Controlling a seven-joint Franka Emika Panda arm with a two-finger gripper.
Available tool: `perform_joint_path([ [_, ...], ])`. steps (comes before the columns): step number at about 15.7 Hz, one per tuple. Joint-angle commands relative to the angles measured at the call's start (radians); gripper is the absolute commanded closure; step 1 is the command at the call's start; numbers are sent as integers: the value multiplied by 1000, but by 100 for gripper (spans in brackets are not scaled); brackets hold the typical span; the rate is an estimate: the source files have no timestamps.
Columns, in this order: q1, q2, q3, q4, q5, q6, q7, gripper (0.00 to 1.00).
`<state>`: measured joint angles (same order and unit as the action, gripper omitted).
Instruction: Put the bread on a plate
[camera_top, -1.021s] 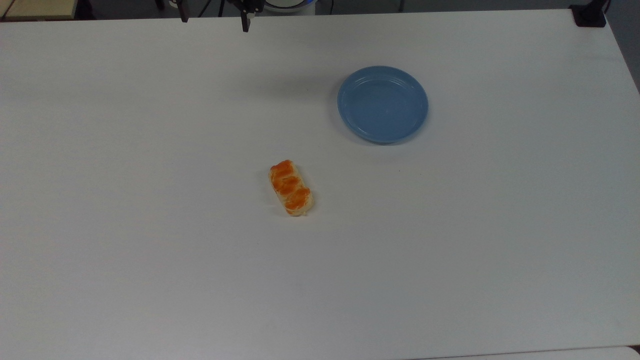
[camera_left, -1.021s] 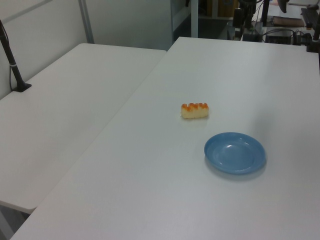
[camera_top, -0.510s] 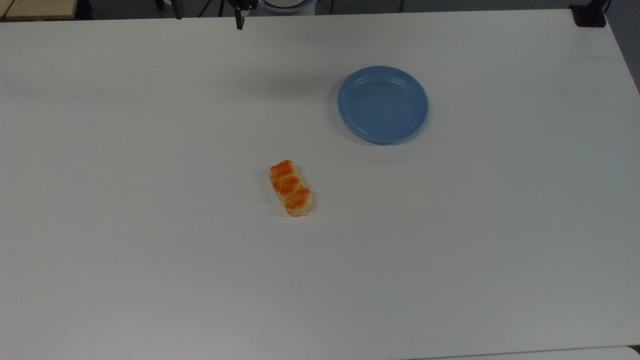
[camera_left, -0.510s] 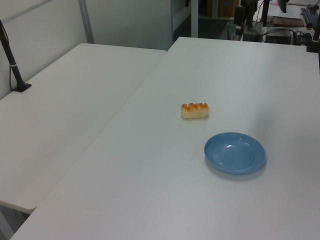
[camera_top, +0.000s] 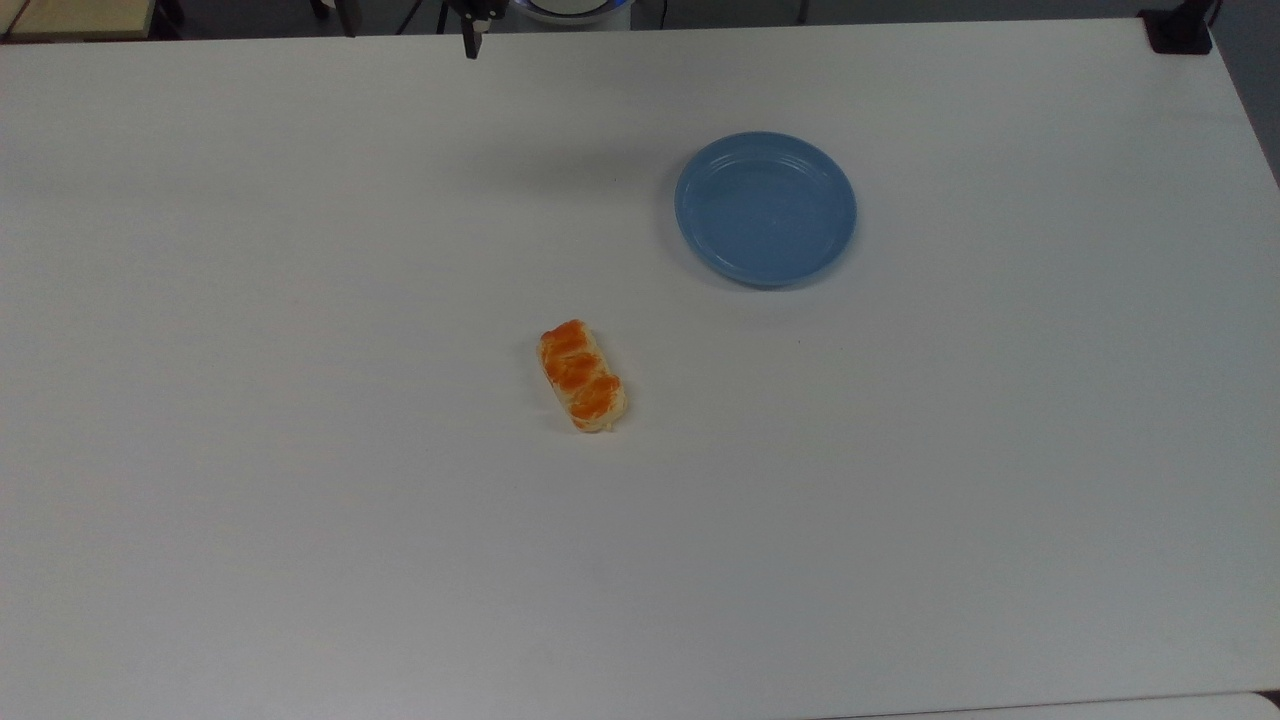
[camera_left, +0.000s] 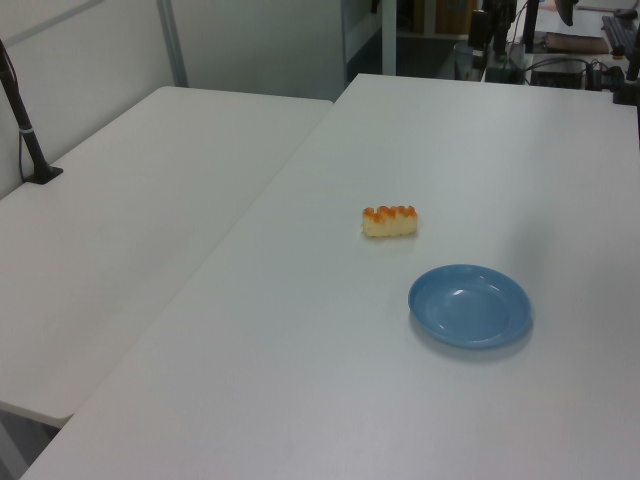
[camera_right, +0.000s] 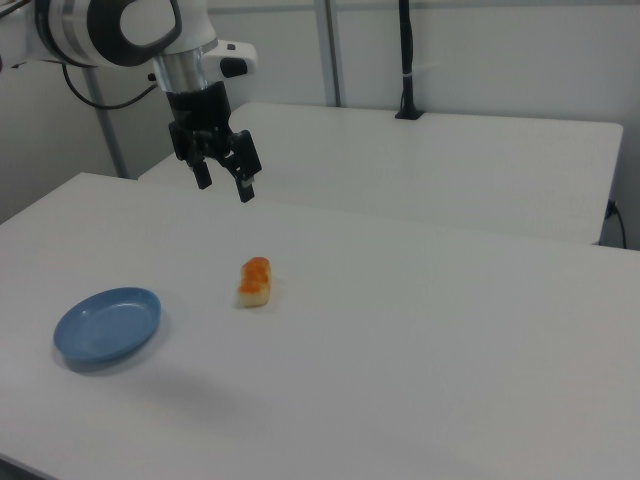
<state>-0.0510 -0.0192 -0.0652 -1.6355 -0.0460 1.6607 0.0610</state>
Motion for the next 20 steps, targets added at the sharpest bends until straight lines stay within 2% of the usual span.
perform_joint_path([
  [1,-3,-11,-16,-7,18,-15,-27,0],
  [6,3,-1,-16,-10,20,-16,-53,0],
  [10,26,41,-15,-14,23,28,-139,0],
  [15,97,163,-15,-14,51,206,-142,0],
  [20,151,309,-16,-10,34,382,-151,0],
])
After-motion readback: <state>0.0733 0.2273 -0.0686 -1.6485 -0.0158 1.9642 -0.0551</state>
